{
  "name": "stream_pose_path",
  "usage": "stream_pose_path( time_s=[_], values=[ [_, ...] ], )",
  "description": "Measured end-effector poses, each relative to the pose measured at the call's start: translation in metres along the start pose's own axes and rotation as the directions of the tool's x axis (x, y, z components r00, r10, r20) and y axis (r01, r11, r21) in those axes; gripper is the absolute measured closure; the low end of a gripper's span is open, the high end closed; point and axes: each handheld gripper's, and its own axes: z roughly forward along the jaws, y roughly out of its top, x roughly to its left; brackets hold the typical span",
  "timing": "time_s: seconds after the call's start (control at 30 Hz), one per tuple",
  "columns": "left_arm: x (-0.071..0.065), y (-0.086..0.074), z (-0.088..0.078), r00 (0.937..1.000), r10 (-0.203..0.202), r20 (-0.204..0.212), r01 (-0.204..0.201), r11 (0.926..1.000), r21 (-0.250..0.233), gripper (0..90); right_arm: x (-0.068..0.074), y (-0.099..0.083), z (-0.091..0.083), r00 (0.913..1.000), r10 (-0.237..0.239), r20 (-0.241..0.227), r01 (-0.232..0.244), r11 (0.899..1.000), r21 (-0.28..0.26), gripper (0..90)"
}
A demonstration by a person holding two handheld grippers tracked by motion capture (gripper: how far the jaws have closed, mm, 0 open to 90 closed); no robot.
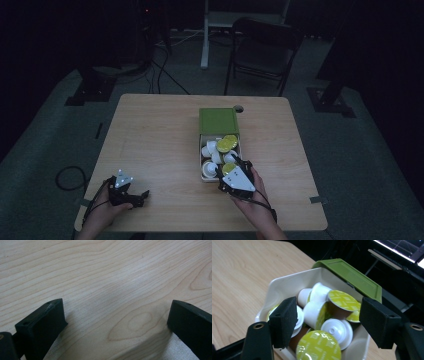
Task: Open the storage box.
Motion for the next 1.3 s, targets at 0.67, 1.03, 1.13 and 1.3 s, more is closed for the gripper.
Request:
stream_pose_path(
  time_s=[0.67, 1.03, 1.13, 1.3],
  values=[
    [0.0, 0.0, 0.0, 1.0, 0.001, 0.0, -0.001, 1.0, 0.001, 1.8, -0.045, -0.024, -0.01, 0.9506, 0.31, 0.02, -0.308, 0.95, -0.054, 20.8],
    [0.0, 0.0, 0.0, 1.0, 0.001, 0.0, -0.001, 1.0, 0.001, 1.7, -0.062, -0.037, -0.015, 0.9319, 0.358, 0.061, -0.356, 0.934, -0.036, 16.1],
    [0.0, 0.0, 0.0, 1.0, 0.002, 0.0, -0.002, 1.0, 0.001, 1.7, -0.067, -0.042, -0.018, 0.9264, 0.369, 0.072, -0.368, 0.929, -0.028, 14.2],
    [0.0, 0.0, 0.0, 1.0, 0.002, 0.0, -0.002, 1.0, 0.002, 1.7, -0.075, -0.053, -0.02, 0.9145, 0.393, 0.098, -0.394, 0.919, -0.008, 13.7]
  ],
)
